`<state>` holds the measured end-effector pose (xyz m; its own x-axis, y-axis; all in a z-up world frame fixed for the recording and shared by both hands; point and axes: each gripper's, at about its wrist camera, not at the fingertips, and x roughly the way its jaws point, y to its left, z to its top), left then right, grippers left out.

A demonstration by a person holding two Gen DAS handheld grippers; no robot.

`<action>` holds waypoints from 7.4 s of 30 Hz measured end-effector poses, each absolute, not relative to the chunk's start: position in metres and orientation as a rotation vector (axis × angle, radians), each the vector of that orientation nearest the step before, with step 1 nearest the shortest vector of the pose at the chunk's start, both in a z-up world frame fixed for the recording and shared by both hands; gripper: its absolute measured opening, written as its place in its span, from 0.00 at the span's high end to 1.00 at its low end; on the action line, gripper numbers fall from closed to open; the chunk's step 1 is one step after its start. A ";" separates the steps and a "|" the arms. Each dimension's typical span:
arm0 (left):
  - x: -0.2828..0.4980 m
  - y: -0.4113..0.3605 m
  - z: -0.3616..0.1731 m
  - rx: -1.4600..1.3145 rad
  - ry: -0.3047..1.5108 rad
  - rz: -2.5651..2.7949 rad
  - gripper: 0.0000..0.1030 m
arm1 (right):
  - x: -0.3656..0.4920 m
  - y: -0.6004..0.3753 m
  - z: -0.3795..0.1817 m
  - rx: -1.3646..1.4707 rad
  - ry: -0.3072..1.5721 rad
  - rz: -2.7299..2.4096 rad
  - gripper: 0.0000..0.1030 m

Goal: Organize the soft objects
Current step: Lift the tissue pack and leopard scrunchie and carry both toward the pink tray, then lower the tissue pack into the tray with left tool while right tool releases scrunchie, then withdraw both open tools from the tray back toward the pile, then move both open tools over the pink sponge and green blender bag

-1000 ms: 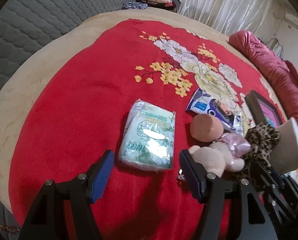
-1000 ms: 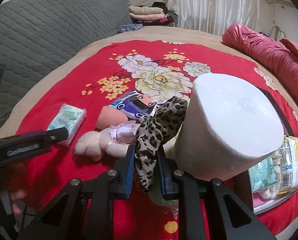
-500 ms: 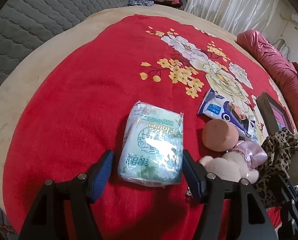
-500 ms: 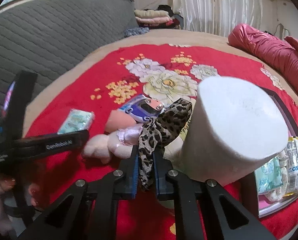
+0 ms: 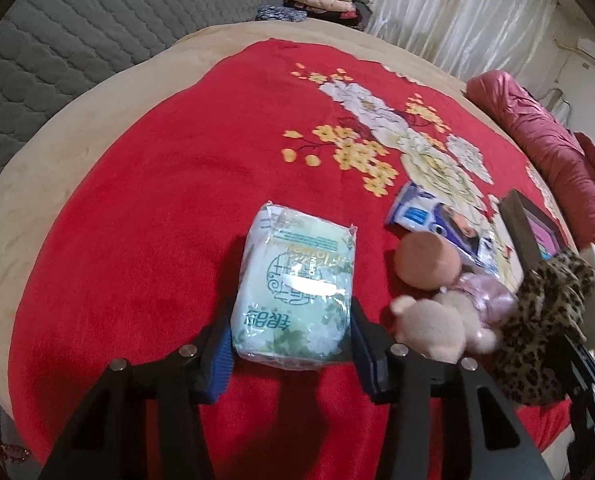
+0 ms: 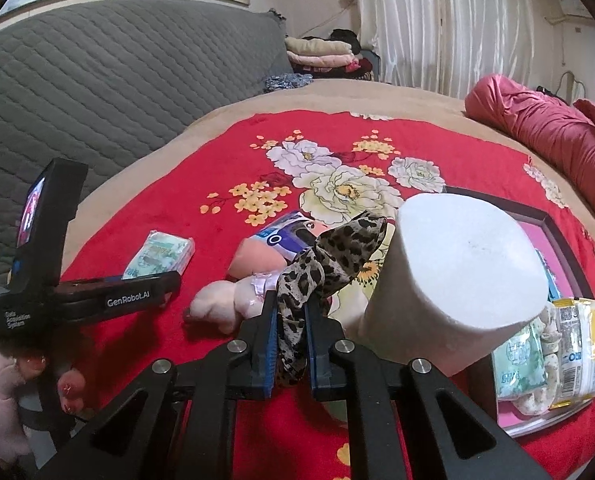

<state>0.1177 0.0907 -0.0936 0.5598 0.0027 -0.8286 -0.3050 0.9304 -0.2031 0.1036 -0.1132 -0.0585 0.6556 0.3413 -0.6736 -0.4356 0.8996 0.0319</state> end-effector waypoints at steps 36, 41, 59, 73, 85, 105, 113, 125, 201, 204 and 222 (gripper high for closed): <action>0.065 0.023 -0.009 -0.172 0.848 0.113 0.52 | 0.056 -0.130 -0.005 -0.134 0.595 0.487 0.89; 0.059 0.013 -0.001 -0.151 0.834 0.100 0.52 | 0.048 -0.137 0.005 -0.119 0.569 0.484 0.89; 0.055 -0.082 0.044 -0.064 0.764 -0.079 0.52 | 0.046 -0.233 0.052 0.087 0.461 0.337 0.89; 0.091 -0.187 0.036 0.021 0.792 -0.275 0.52 | 0.072 -0.361 0.036 0.244 0.492 0.070 0.89; 0.139 -0.234 0.005 0.062 0.883 -0.315 0.52 | 0.101 -0.380 -0.005 0.220 0.631 0.143 0.88; 0.152 -0.261 -0.042 0.152 0.997 -0.334 0.52 | 0.116 -0.407 -0.053 0.179 0.759 0.015 0.74; 0.156 -0.265 -0.054 0.159 1.035 -0.333 0.52 | 0.112 -0.418 -0.053 0.232 0.752 -0.029 0.61; 0.160 -0.260 -0.060 0.078 1.063 -0.353 0.51 | 0.109 -0.423 -0.050 0.265 0.736 -0.065 0.53; 0.095 -0.041 0.067 -0.218 0.743 -0.064 0.34 | 0.055 -0.292 0.061 0.096 0.493 0.107 0.27; 0.095 -0.005 0.059 -0.257 0.756 0.009 0.34 | 0.047 -0.260 0.066 0.053 0.489 0.186 0.27; 0.106 0.061 -0.010 -0.395 0.869 0.083 0.34 | 0.034 -0.161 0.026 -0.110 0.623 0.396 0.27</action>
